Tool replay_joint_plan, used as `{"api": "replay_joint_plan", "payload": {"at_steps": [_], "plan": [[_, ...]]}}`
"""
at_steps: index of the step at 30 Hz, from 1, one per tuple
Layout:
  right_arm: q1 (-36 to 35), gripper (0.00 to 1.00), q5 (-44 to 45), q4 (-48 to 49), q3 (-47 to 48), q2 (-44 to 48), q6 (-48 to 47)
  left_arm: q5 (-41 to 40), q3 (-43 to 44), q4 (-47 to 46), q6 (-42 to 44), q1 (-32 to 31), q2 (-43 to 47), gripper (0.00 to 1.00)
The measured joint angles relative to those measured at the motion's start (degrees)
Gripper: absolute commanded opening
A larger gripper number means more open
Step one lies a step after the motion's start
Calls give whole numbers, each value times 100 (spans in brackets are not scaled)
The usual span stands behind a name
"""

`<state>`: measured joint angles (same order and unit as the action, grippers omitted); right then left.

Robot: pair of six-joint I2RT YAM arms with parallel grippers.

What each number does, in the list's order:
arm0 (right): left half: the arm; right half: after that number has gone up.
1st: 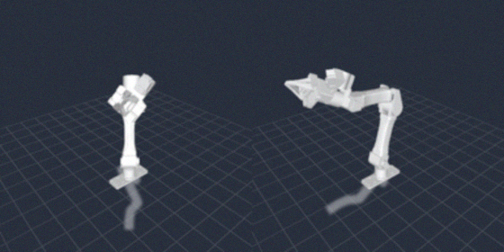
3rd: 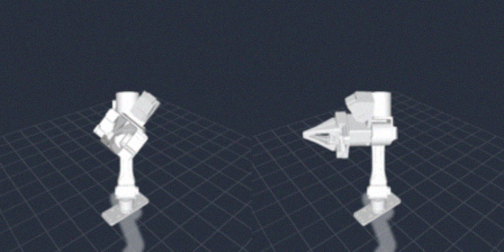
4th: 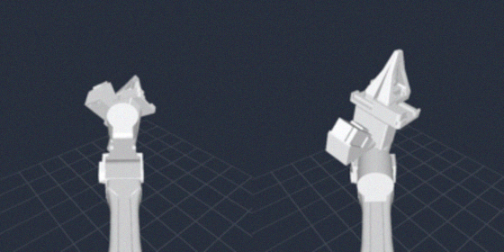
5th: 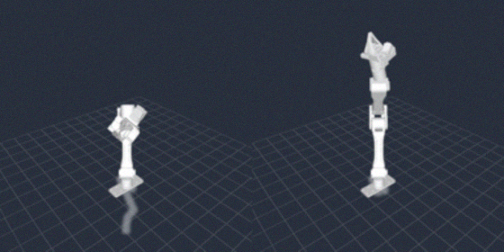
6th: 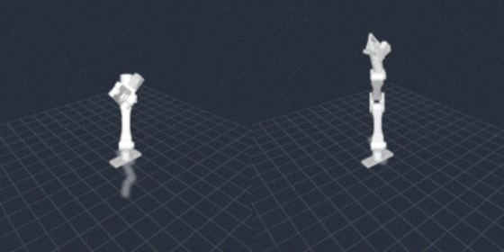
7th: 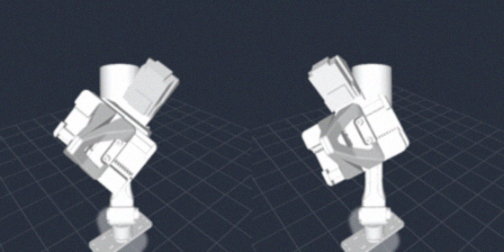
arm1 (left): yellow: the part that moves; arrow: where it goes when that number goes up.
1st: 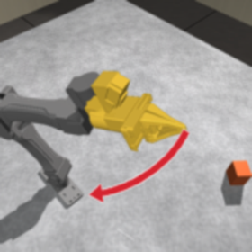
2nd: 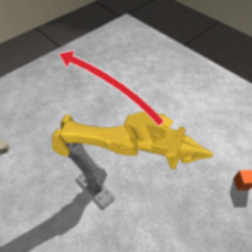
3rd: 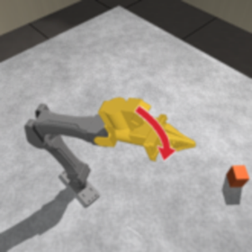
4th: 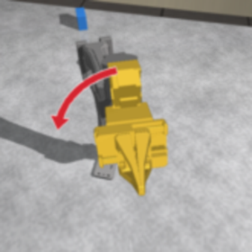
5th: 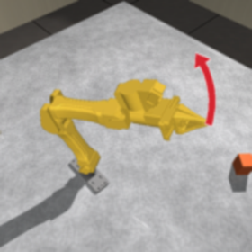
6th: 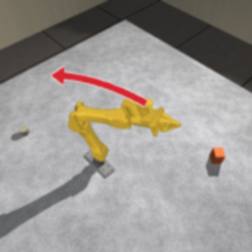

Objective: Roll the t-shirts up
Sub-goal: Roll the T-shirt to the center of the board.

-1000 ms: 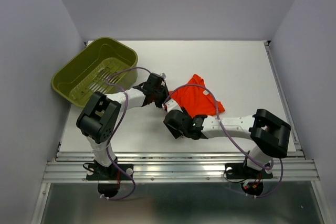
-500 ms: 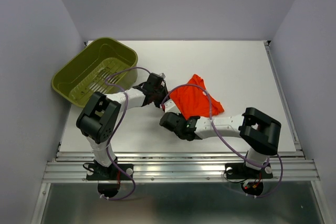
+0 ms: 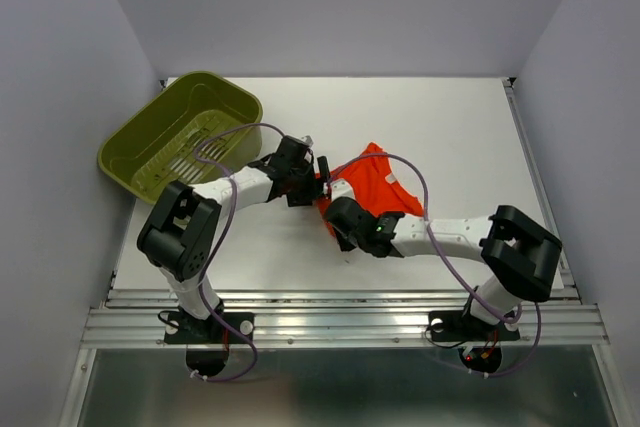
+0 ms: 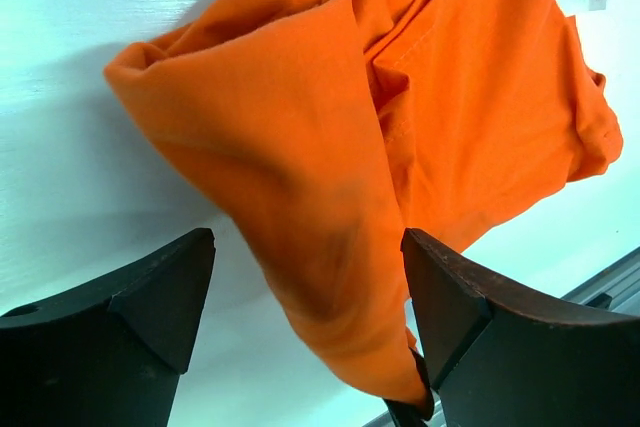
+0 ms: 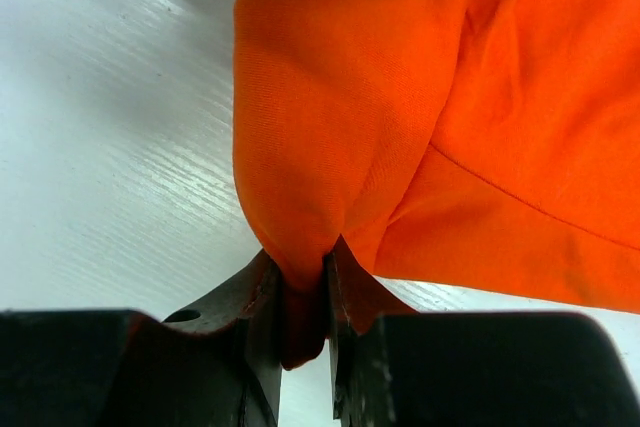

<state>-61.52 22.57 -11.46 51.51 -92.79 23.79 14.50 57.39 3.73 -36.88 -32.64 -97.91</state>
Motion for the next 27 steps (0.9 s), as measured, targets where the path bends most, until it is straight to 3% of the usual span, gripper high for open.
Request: {"api": "replay_joint_plan", "payload": {"at_steps": [13,27], "plan": [[1314,1,-1996,964,-859,789,632,-195,483,518,240,164,647,87],[2271,1,-3915,2583,-1932,962,1967,-94,577,592,304,192,708,86]]}}
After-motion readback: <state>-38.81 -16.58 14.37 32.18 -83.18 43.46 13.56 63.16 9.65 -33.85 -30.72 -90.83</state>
